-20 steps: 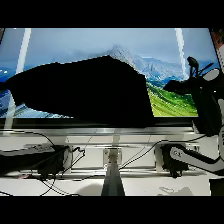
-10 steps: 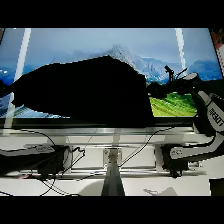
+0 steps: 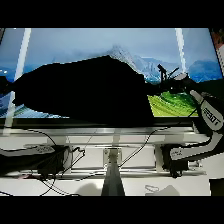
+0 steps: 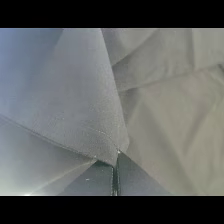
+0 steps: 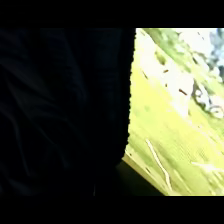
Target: Fold the clothes and pants, and hang the long-sleeved shirts on hangers.
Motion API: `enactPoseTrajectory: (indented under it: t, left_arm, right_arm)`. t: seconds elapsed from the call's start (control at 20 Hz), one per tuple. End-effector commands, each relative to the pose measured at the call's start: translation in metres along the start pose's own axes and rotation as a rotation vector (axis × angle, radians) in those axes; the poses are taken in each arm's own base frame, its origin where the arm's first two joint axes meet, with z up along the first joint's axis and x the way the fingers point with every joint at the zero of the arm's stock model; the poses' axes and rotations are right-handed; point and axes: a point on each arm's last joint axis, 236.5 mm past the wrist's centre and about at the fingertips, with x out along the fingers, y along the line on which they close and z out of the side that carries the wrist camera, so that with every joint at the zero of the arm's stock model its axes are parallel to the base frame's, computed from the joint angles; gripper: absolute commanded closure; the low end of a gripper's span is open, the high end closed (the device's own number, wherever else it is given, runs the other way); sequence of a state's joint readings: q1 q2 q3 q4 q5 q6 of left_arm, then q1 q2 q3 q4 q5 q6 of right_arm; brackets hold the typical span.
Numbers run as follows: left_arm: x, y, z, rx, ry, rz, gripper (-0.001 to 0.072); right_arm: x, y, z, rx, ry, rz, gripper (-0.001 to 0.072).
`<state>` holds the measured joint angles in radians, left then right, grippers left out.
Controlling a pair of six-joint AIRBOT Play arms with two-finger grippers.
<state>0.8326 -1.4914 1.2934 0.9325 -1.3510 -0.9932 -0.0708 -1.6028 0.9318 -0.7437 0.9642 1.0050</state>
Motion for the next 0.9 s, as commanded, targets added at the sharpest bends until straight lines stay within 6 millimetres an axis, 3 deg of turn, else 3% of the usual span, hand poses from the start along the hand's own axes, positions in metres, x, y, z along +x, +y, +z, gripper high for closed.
enactPoseTrajectory:
  t: [0.0,0.15,0.3,0.4,0.5,0.55,0.65,0.7,0.85]
  left_arm:
    - [-0.004,0.000,0.001,-0.049,-0.007,0.016,0.0701]
    - [-0.024,0.017,0.004,0.030,-0.038,0.151,0.0700]
    - [-0.036,0.015,0.008,0.095,-0.062,0.187,0.0699]
    - [-0.028,0.015,0.003,0.090,-0.043,0.178,0.0699]
    - [-0.013,0.019,-0.007,0.069,0.002,0.156,0.0695]
    - [-0.005,0.020,-0.016,0.055,0.040,0.135,0.0596]
    - [0.008,0.021,-0.034,0.029,0.126,0.088,0.0030]
    - [0.012,0.023,-0.036,0.020,0.141,0.081,0.0001]
    - [0.016,0.027,-0.035,0.014,0.139,0.083,0.0002]
  right_arm:
    - [-0.028,-0.008,0.018,-0.128,-0.065,-0.111,0.0695]
    - [-0.097,-0.032,0.036,-0.176,-0.178,-0.313,0.0695]
    - [-0.169,-0.049,0.035,-0.202,-0.269,-0.442,0.0695]
    - [-0.195,-0.054,0.028,-0.172,-0.297,-0.460,0.0694]
    - [-0.200,-0.061,0.017,-0.152,-0.268,-0.464,0.0694]
    - [-0.200,-0.066,0.015,-0.146,-0.258,-0.471,0.0694]
    - [-0.201,-0.069,0.014,-0.152,-0.252,-0.488,0.0694]
    - [-0.202,-0.071,0.014,-0.155,-0.252,-0.497,0.0694]
    - [-0.206,-0.081,0.010,-0.172,-0.225,-0.544,0.0694]
